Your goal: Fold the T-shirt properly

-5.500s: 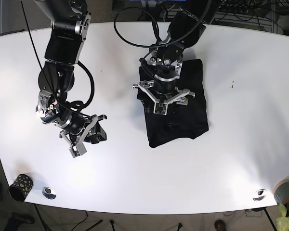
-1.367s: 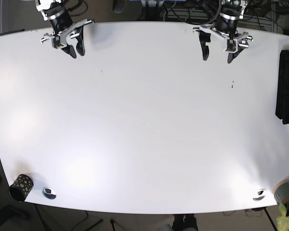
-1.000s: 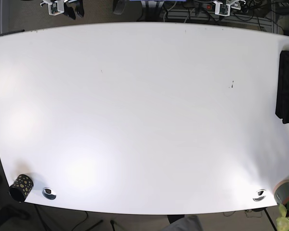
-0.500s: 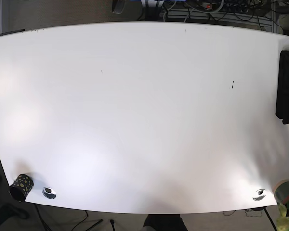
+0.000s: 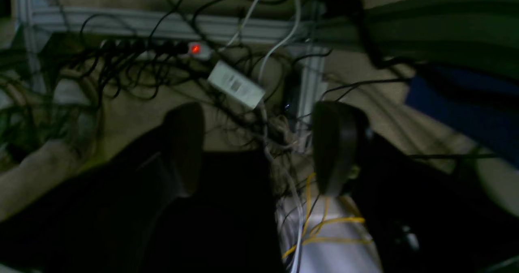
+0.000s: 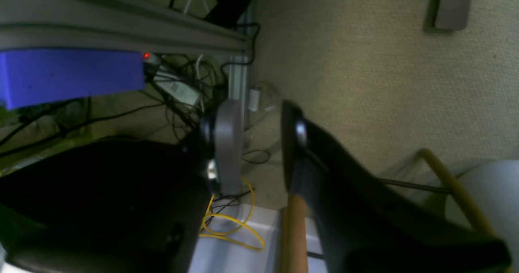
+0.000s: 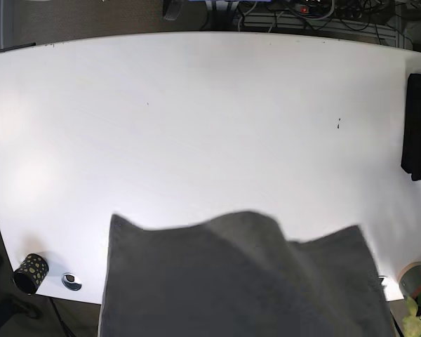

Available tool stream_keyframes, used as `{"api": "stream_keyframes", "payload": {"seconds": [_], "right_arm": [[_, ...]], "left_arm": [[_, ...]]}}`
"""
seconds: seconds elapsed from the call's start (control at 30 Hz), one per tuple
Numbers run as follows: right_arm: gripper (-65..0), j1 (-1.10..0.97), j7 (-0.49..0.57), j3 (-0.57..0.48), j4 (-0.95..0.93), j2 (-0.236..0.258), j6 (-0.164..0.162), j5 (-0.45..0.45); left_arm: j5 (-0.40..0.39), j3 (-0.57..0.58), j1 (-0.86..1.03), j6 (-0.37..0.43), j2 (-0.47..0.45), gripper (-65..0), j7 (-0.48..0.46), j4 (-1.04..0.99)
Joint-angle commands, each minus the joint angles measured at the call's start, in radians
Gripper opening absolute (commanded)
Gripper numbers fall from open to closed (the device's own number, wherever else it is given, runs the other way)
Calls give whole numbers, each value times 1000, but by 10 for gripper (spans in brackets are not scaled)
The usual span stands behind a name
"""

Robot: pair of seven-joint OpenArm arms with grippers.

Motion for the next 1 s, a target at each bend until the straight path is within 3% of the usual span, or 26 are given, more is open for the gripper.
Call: {"api": "stream_keyframes", "payload": {"seconds": [0.0,0.3,0.63,0.87,0.97], "right_arm": [[-498,-61,15,10,69,12,7,4],[-498,-246,10,81,314,9,7,4],[-498,-378,9,167,512,3,7,12],[-498,-392,-87,225,609,11,9,144],[-498,-394,-116,248,658,11,14,185]], "left_arm": [[-4,16,68,-1,2,-294,-21,95],[-6,65,265,-1,43,-292,-19,470],[-9,71,358,-1,45,-292,-19,678],[-147,68,366,-1,37,-292,-18,778],[-153,68,365,-1,37,-292,-18,807]]}}
